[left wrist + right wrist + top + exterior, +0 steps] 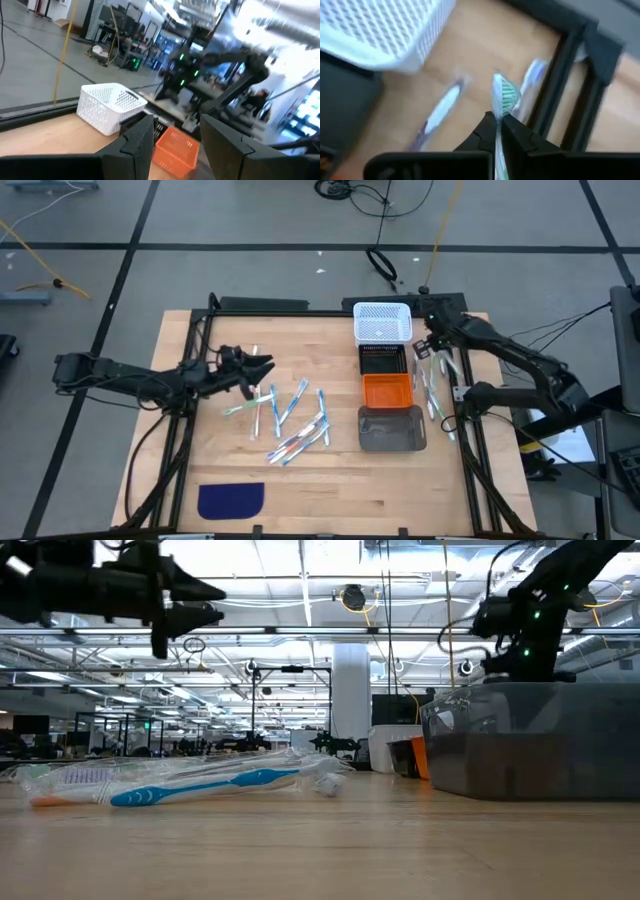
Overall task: Pick & Place Toothbrushes
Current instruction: Put the green toothbrush into the gray bin
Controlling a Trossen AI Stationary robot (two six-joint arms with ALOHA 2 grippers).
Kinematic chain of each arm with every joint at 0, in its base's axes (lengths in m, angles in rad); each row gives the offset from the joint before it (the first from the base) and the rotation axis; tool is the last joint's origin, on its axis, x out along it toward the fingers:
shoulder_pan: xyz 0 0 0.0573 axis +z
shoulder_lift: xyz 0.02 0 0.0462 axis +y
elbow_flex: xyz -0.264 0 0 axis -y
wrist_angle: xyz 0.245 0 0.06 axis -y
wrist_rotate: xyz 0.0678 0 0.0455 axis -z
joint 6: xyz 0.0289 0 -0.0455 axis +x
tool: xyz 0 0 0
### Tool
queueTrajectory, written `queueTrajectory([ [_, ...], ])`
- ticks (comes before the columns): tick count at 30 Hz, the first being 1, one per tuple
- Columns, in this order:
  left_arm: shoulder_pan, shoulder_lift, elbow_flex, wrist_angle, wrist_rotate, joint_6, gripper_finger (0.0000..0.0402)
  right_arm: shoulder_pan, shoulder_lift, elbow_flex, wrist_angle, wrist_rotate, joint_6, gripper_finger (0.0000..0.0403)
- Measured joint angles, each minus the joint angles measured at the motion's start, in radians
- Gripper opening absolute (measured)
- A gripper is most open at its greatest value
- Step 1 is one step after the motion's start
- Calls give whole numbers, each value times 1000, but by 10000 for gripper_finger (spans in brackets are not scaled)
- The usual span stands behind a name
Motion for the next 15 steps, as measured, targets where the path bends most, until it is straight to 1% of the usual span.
queueTrajectory([
  [2, 2, 76, 58, 0, 0, 44, 161, 1, -55, 18, 6, -28, 1, 3],
  [5, 20, 193, 149, -1, 16, 95, 161, 16, -137, 26, 31, -108, 29, 3],
  [8, 58, 319, 249, -1, 118, 117, 161, 56, -205, 27, 92, -185, 49, 3],
  [11, 95, 443, 355, 0, 222, 119, 161, 117, -240, 27, 158, -247, 74, 2],
  [15, 120, 596, 497, -1, 309, 119, 161, 212, -256, 27, 281, -295, 85, 2],
])
